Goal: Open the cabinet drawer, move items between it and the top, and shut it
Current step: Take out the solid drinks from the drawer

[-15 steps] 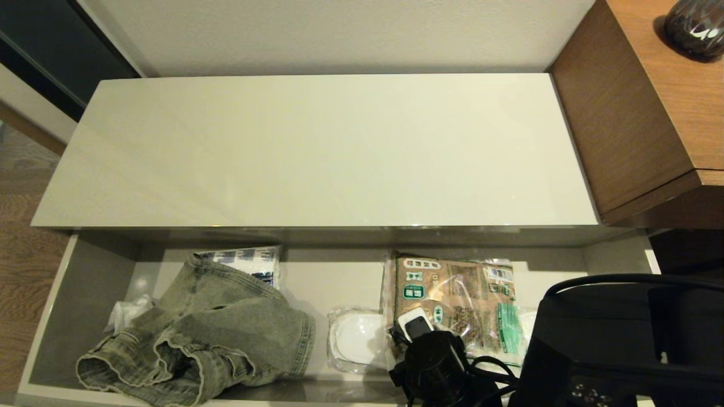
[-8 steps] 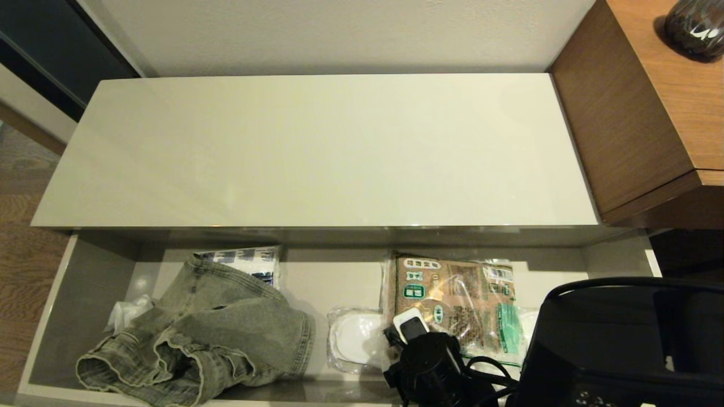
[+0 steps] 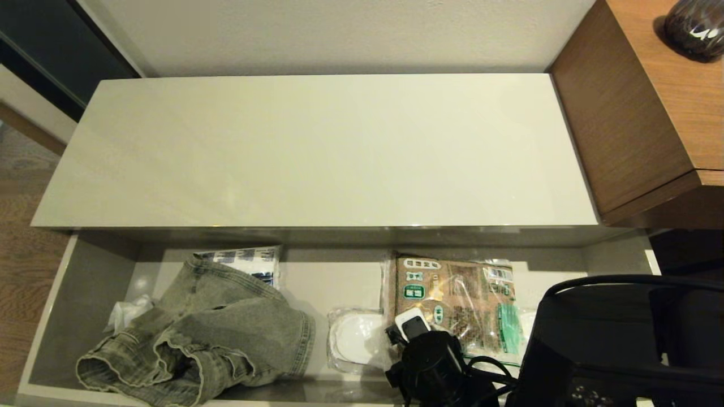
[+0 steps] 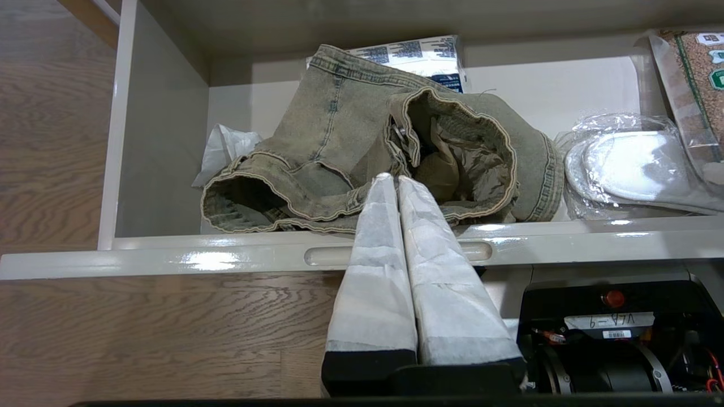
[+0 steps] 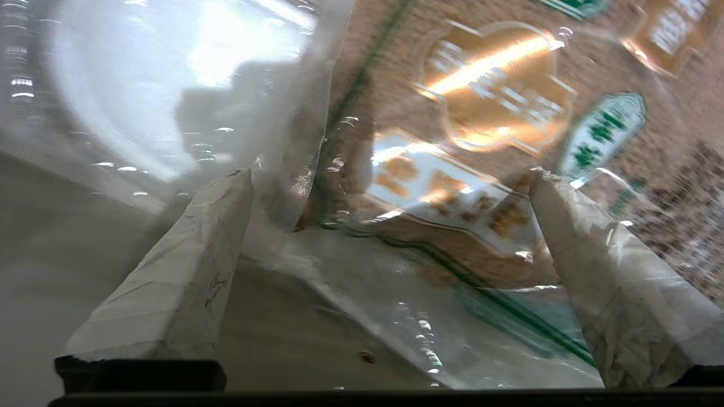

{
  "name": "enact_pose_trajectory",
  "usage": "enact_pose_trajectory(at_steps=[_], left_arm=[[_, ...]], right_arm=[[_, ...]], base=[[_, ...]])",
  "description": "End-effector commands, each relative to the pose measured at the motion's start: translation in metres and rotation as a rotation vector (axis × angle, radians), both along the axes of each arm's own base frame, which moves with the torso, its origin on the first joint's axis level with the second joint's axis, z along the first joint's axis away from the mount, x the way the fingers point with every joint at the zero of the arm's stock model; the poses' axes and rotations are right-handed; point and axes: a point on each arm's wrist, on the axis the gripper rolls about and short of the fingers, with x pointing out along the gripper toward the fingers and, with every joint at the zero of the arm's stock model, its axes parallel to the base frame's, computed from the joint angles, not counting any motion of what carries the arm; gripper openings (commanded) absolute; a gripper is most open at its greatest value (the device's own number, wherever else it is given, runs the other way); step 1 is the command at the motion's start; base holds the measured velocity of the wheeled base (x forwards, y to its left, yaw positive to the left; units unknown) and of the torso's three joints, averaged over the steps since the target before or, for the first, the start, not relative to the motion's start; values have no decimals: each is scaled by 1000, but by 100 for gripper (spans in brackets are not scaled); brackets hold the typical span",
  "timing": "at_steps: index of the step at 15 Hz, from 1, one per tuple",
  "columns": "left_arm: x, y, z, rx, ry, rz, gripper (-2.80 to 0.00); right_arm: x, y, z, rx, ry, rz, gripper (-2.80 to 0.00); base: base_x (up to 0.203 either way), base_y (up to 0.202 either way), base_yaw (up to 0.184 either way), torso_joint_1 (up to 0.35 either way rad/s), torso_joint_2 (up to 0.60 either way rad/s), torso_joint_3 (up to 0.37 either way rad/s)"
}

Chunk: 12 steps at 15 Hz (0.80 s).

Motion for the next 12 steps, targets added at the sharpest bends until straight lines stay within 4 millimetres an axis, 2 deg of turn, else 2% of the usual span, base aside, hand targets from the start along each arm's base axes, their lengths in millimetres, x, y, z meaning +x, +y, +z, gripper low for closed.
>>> enact_pose_trajectory(at_steps=[1,6,12], left_arm=[[0,0,0,0,2,0,-280],[0,0,0,0,2,1,-280],[0,0,0,0,2,0,-280]], right_arm=[[6,-4,-2,-2,-3,-28,0],[9,-7,0,1,-4,-35,0],[25,-20,3,25,1,-80,0]], base=[[0,0,0,0,0,0],[0,0,0,0,0,0],[0,0,0,0,0,0]])
